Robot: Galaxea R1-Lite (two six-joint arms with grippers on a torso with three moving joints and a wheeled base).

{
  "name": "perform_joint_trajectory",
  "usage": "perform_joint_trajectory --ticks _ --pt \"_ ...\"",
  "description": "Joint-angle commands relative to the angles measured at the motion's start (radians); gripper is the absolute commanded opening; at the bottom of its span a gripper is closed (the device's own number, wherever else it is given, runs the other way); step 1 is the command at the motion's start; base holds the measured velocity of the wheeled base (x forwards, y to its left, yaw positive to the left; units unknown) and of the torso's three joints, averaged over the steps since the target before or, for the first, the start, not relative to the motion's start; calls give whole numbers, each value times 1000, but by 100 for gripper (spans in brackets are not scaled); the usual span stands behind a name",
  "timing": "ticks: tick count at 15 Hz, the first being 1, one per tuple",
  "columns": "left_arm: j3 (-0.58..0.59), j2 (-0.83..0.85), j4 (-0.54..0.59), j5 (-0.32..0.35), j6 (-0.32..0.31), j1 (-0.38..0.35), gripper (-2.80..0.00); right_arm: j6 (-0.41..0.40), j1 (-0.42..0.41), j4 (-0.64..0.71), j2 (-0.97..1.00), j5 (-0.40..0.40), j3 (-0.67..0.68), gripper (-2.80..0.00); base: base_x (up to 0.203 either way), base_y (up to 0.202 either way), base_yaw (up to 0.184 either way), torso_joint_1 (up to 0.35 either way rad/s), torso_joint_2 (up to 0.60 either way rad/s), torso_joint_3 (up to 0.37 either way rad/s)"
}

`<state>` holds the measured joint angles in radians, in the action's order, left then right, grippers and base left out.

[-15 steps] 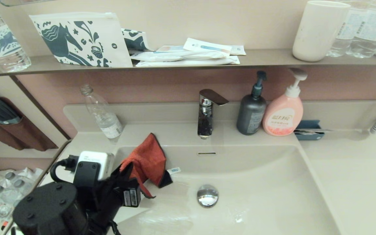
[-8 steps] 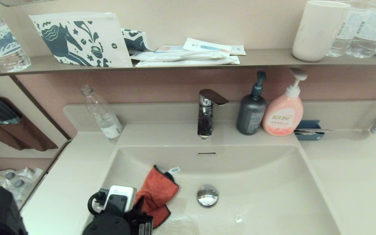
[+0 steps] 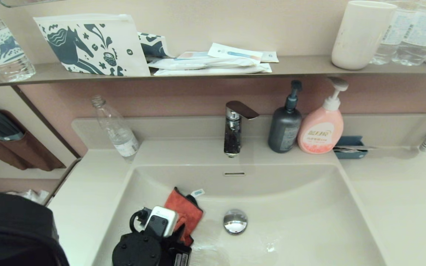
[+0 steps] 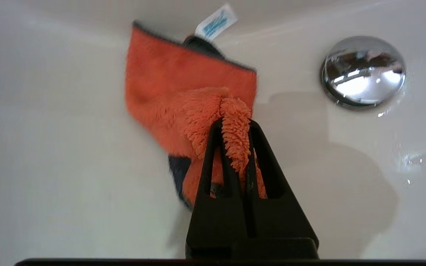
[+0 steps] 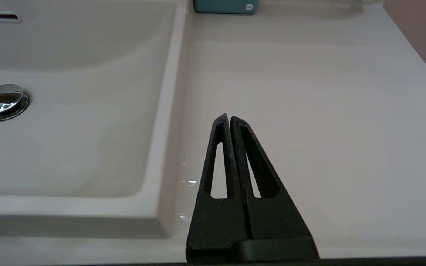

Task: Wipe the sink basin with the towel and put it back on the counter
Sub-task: Wipe the sink

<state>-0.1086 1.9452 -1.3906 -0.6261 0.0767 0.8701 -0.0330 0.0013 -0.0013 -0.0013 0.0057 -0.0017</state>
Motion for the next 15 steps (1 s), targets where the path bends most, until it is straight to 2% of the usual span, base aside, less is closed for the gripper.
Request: perform_joint_trajectory --ticks 1,7,11,15 --pt "-64 22 -8 58 -32 -74 -280 1 0 0 1 0 0 -280 0 0 0 0 0 0" --pt "-97 37 -28 329 -114 -273 -280 -1 0 0 1 0 0 -280 0 0 0 0 0 0" --pt "-90 74 -39 373 -124 -331 -280 0 0 0 1 0 0 -280 0 0 0 0 0 0" --pt "-90 125 -39 380 -122 -359 -280 -1 0 0 1 0 0 -280 0 0 0 0 0 0"
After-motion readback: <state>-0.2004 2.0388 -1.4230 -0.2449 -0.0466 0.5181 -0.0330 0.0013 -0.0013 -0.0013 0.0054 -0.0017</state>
